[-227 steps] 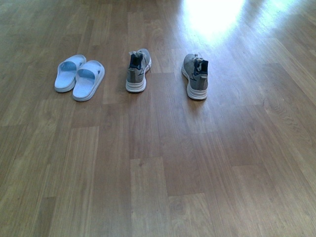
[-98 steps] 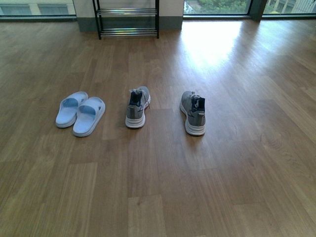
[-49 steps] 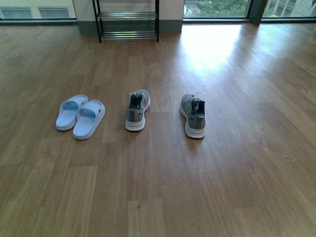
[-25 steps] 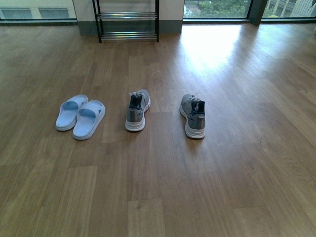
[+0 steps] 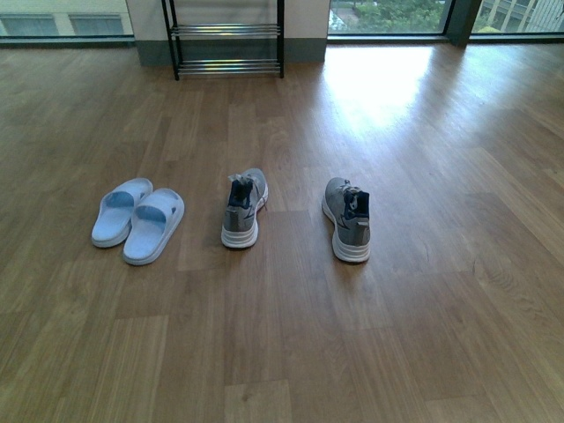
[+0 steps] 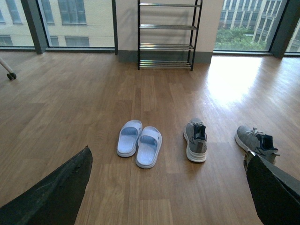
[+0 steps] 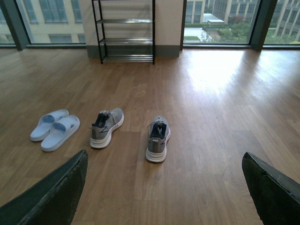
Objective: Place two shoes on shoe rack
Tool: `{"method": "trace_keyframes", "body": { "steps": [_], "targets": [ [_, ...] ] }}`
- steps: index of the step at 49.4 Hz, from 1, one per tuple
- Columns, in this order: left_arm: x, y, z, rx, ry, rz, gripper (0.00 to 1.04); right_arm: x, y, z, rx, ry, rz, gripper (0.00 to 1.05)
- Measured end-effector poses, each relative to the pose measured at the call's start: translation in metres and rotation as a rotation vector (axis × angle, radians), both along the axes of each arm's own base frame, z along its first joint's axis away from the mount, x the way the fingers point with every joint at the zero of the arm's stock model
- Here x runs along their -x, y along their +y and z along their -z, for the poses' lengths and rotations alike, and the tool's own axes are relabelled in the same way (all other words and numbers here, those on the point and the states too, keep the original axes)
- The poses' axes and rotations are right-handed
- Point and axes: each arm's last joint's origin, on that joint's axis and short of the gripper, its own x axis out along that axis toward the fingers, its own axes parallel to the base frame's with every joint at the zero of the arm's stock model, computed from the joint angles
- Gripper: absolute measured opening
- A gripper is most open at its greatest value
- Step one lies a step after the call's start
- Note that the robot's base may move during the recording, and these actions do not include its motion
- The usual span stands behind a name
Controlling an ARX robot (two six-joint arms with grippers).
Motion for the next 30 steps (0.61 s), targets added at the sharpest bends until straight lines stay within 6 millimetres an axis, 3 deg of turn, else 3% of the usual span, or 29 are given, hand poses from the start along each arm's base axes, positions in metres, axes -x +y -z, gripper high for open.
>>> {"method": "trace_keyframes", "body": {
  "steps": [30],
  "targets": [
    [0.0000, 0.0000, 0.0000, 0.000, 0.000, 0.000, 0.95, 0.0000, 0.0000, 0.0000, 0.000, 0.000, 0.000, 0.95]
  ]
}}
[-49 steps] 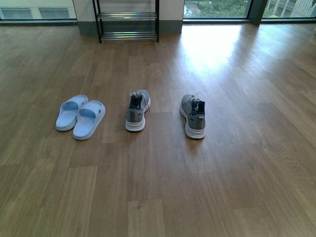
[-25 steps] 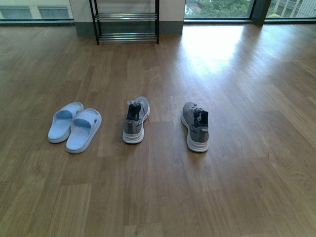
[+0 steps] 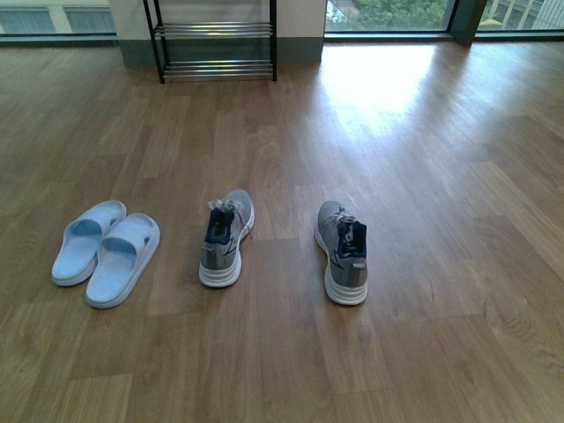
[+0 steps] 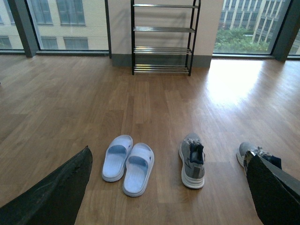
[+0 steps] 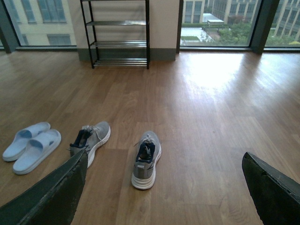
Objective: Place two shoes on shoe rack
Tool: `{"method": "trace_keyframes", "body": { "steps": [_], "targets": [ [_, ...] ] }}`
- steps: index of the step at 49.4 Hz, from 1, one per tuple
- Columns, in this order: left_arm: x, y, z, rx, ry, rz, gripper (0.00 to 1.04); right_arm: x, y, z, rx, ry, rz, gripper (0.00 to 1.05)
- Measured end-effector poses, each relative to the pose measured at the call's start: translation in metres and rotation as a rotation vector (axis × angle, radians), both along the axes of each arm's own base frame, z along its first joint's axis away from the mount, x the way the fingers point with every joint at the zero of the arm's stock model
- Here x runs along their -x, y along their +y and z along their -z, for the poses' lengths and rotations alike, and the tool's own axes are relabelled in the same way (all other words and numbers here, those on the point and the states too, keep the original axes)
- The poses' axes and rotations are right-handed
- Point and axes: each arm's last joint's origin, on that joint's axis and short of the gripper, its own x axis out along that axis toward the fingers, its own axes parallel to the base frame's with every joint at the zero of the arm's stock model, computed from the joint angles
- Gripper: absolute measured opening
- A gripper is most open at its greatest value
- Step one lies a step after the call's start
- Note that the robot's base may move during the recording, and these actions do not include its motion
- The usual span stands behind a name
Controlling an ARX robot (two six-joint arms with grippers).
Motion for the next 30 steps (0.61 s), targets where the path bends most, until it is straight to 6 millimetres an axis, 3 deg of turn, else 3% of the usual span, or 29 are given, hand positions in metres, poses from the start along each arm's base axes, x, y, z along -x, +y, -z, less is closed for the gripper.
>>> {"method": "trace_keyframes", "body": {
  "steps": [30],
  "targets": [
    [0.0000, 0.0000, 0.0000, 0.000, 0.000, 0.000, 0.95, 0.0000, 0.0000, 0.0000, 0.000, 0.000, 0.000, 0.95]
  ]
}}
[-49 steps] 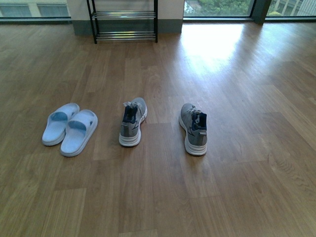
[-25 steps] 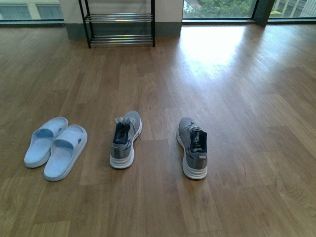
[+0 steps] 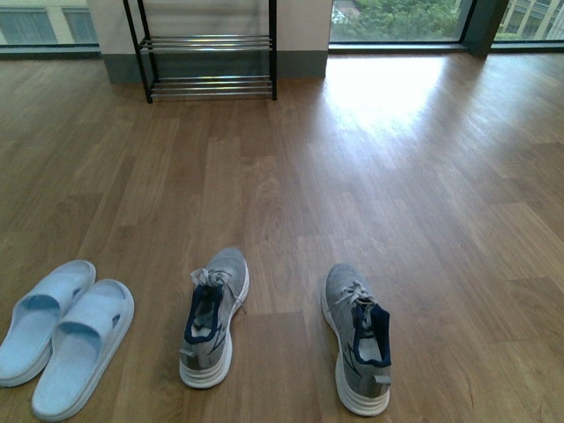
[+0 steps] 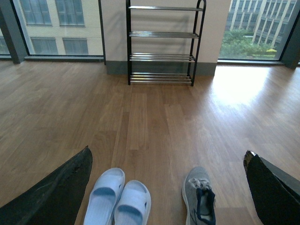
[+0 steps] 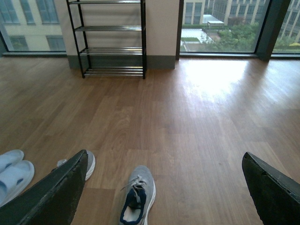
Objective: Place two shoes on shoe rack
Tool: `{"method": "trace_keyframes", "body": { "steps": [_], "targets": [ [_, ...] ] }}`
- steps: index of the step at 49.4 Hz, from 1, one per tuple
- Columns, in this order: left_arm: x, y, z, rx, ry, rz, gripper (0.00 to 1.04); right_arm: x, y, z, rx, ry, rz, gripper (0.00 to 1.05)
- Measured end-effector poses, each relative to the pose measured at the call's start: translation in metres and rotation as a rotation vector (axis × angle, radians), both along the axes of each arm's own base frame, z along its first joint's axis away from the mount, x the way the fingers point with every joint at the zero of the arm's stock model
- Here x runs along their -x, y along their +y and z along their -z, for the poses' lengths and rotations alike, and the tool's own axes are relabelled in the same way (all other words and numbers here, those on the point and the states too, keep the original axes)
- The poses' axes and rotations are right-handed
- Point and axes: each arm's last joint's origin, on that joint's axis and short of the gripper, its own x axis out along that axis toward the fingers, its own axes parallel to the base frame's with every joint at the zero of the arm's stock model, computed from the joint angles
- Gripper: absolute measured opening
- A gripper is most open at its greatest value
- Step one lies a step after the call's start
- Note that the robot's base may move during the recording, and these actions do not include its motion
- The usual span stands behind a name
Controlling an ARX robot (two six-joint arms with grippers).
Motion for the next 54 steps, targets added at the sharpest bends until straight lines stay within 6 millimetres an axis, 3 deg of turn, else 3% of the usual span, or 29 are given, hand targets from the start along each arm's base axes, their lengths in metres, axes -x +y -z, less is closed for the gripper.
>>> {"method": "trace_keyframes", "body": {
  "steps": [36, 43, 49, 54],
  "targets": [
    [0.000, 0.000, 0.000, 0.005, 0.004, -0.013, 0.95, 0.000, 0.000, 0.000, 0.000, 0.001, 0.000, 0.95],
    [-0.004, -0.001, 0.005, 0.238, 0.164, -0.215, 0.95, 0.000, 0.000, 0.000, 0.000, 0.001, 0.000, 0.95],
    [-0.020, -0.002, -0.006, 0.509, 0.221, -0.177, 0.95, 0.000, 0.000, 0.000, 0.000, 0.001, 0.000, 0.95],
    [-0.045, -0.007, -0.015, 0.602, 0.285, -0.113, 0.95, 0.000, 0.000, 0.000, 0.000, 0.001, 0.000, 0.95]
  ]
}}
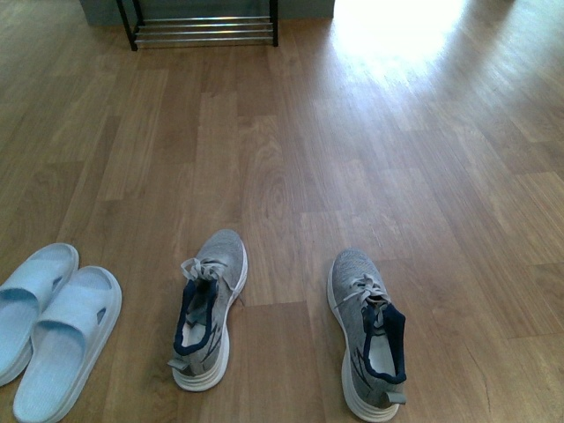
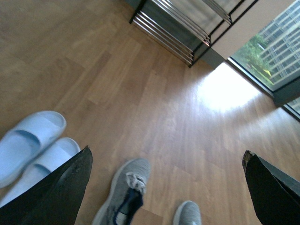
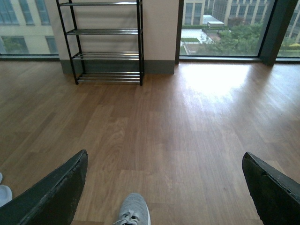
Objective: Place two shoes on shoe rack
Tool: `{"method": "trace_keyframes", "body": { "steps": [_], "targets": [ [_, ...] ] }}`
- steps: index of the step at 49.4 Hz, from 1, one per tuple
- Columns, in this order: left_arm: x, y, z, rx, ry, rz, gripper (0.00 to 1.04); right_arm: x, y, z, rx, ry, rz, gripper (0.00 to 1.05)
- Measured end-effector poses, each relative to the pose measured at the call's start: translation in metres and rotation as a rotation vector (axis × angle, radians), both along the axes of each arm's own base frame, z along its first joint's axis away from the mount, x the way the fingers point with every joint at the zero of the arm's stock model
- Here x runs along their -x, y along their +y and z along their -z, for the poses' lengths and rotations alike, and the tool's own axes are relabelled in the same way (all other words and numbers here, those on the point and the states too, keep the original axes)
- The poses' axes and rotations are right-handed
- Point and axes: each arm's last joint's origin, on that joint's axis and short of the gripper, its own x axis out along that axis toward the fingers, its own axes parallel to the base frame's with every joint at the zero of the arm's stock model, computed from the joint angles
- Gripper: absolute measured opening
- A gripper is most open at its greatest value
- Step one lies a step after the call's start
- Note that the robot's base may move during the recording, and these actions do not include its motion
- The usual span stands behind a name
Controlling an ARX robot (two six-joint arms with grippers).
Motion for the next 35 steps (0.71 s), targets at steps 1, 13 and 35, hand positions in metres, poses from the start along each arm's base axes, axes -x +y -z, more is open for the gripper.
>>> {"method": "trace_keyframes", "body": {
  "steps": [1, 13, 35],
  "targets": [
    [-0.010, -0.003, 0.000, 0.011, 0.023, 0.027, 0.95, 0.000, 0.000, 0.000, 0.000, 0.000, 0.000, 0.95],
    [-0.089, -0.040, 0.051, -0.057, 0.304, 0.154, 0.95, 0.000, 0.000, 0.000, 0.000, 0.000, 0.000, 0.95],
    [-0.170, -0.074, 0.152, -0.197, 0.612, 0.267, 0.95, 0.000, 0.000, 0.000, 0.000, 0.000, 0.000, 0.95]
  ]
}}
